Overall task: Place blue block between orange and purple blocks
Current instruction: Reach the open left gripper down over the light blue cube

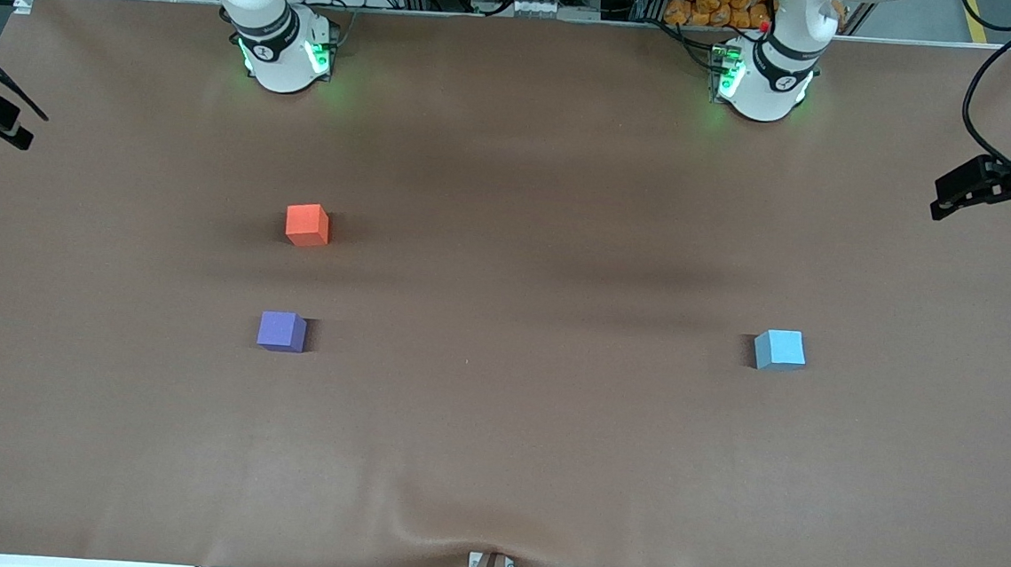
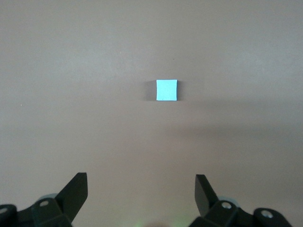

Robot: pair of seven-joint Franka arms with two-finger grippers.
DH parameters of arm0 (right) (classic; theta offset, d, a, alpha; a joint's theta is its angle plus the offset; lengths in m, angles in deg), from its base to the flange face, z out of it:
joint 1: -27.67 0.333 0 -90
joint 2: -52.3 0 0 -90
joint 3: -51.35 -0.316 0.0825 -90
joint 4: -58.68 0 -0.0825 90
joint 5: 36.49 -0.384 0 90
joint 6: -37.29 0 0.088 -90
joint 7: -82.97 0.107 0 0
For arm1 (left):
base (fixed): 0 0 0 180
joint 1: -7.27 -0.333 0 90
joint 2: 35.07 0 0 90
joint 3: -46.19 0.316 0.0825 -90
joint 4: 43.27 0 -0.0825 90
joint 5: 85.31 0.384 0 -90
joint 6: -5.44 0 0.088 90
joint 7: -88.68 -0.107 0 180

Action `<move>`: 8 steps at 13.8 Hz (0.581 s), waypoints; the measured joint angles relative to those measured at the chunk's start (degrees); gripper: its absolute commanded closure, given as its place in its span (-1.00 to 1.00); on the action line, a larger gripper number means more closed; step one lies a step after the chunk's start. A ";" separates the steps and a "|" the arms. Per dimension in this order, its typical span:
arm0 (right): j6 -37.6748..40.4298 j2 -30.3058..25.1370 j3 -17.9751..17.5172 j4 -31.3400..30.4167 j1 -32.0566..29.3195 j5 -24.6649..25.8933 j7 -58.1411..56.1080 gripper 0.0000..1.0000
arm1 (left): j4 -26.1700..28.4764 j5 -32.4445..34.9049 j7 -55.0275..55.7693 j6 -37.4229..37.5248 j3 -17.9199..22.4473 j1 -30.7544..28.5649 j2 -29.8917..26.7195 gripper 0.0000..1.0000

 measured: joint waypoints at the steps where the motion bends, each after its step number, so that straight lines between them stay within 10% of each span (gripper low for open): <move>1: -0.02 0.00 0.01 0.01 -0.43 0.00 0.00 -1.00 | 0.00 0.00 0.00 -0.47 -0.04 0.11 0.38 -1.00; 8: -0.32 0.00 0.03 0.05 -2.63 -0.01 0.00 -1.00 | 0.07 -0.33 0.00 -2.95 -0.48 1.73 4.21 -1.00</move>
